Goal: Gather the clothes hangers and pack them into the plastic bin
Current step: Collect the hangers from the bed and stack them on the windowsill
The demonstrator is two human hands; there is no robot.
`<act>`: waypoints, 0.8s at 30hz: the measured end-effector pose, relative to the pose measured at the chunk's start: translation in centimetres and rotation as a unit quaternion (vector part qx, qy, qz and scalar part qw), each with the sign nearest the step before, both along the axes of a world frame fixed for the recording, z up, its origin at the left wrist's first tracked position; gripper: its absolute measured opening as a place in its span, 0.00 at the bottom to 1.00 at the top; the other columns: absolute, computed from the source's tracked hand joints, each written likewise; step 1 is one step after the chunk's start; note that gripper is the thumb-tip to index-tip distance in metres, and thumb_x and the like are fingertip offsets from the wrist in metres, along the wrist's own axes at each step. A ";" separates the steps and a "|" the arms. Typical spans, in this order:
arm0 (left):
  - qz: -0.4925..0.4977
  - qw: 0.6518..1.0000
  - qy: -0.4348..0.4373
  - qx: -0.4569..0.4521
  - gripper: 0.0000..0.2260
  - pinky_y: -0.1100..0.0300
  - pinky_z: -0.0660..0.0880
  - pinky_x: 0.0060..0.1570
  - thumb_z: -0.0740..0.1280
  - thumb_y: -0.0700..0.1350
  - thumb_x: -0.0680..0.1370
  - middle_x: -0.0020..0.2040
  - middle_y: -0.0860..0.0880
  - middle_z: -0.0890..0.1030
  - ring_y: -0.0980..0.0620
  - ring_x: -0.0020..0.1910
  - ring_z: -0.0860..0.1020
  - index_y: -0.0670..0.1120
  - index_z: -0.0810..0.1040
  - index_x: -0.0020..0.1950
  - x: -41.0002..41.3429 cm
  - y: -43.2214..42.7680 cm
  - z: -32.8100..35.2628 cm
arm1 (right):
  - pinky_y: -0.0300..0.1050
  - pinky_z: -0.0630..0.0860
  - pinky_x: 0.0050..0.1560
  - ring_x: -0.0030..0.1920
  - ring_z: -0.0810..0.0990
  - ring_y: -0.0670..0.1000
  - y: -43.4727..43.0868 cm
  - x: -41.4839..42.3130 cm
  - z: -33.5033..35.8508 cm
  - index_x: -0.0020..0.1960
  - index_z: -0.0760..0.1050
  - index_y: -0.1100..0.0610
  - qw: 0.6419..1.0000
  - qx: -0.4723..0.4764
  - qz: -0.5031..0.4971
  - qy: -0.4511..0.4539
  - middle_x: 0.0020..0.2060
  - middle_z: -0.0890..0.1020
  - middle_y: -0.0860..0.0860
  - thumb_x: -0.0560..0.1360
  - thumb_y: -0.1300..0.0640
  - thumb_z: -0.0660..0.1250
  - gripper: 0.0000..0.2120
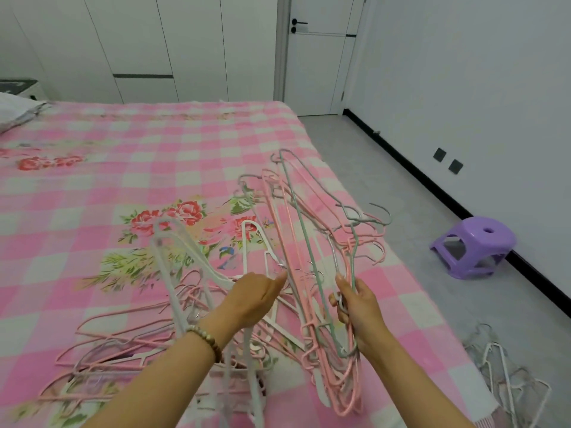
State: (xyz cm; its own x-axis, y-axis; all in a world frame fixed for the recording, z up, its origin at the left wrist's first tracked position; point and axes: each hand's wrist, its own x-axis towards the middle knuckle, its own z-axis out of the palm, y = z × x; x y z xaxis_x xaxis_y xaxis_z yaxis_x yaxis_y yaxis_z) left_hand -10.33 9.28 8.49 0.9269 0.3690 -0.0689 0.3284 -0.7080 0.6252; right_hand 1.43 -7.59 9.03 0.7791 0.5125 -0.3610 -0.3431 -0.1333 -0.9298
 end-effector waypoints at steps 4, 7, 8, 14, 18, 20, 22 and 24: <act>-0.001 0.997 0.072 0.034 0.41 0.58 0.61 0.49 0.23 0.70 0.67 0.37 0.44 0.74 0.46 0.41 0.69 0.45 0.68 0.38 -1.6 0.5 -1.0 | 0.39 0.66 0.26 0.26 0.69 0.48 0.5 -2.0 -3.9 0.50 0.73 0.57 0.999 -0.042 -0.024 -0.010 0.31 0.74 0.52 0.78 0.54 0.64 0.06; 0.040 0.982 0.085 -0.161 0.39 0.50 0.62 0.70 0.34 0.68 0.74 0.63 0.41 0.74 0.45 0.63 0.71 0.45 0.71 0.64 -2.3 -0.6 -2.6 | 0.38 0.65 0.24 0.25 0.69 0.49 0.5 -3.5 -6.8 0.50 0.73 0.59 0.998 -0.045 -0.039 0.025 0.30 0.73 0.54 0.78 0.59 0.63 0.04; 0.084 0.955 0.076 -0.275 0.38 0.51 0.55 0.73 0.38 0.69 0.74 0.72 0.43 0.66 0.47 0.71 0.64 0.47 0.61 0.74 -2.5 -0.9 -3.1 | 0.36 0.64 0.22 0.24 0.68 0.48 0.6 -3.9 -7.6 0.51 0.73 0.60 0.997 -0.056 -0.039 0.027 0.30 0.73 0.55 0.78 0.59 0.63 0.05; 0.197 0.825 0.066 -0.525 0.45 0.46 0.49 0.75 0.39 0.78 0.64 0.78 0.50 0.50 0.47 0.77 0.53 0.56 0.44 0.77 -2.3 -1.3 -6.4 | 0.35 0.67 0.28 0.27 0.72 0.43 1.0 -5.5 -9.2 0.58 0.74 0.56 0.997 -0.069 -0.016 -0.001 0.38 0.77 0.55 0.79 0.55 0.62 0.10; 0.251 0.814 0.010 -0.524 0.42 0.40 0.52 0.73 0.45 0.76 0.66 0.78 0.52 0.48 0.45 0.76 0.54 0.59 0.42 0.76 -1.3 -1.6 -5.5 | 0.36 0.74 0.30 0.34 0.75 0.49 1.2 -6.3 -7.9 0.57 0.73 0.54 1.000 -0.020 -0.006 -0.005 0.41 0.78 0.54 0.79 0.55 0.60 0.08; 0.277 0.815 -0.048 -0.506 0.42 0.41 0.61 0.70 0.57 0.71 0.69 0.74 0.48 0.64 0.44 0.71 0.66 0.55 0.45 0.77 -0.5 -1.4 -4.6 | 0.33 0.76 0.31 0.37 0.79 0.47 1.2 -6.5 -7.3 0.58 0.72 0.53 1.000 -0.002 -0.001 -0.010 0.45 0.80 0.54 0.79 0.55 0.60 0.08; 0.296 0.803 -0.123 -0.503 0.39 0.50 0.78 0.55 0.68 0.60 0.72 0.55 0.48 0.81 0.50 0.52 0.81 0.49 0.53 0.76 0.3 -1.6 -3.3 | 0.33 0.77 0.34 0.40 0.80 0.46 1.2 -6.7 -6.7 0.59 0.73 0.52 0.999 0.013 0.003 -0.032 0.48 0.81 0.53 0.78 0.51 0.62 0.11; 0.301 0.812 -0.170 -0.471 0.29 0.64 0.79 0.34 0.70 0.53 0.73 0.45 0.50 0.81 0.54 0.35 0.80 0.47 0.64 0.70 0.9 -1.8 -1.7 | 0.34 0.74 0.35 0.38 0.78 0.46 1.1 -6.5 -5.9 0.58 0.72 0.49 0.997 0.008 0.015 -0.075 0.46 0.81 0.52 0.74 0.44 0.64 0.15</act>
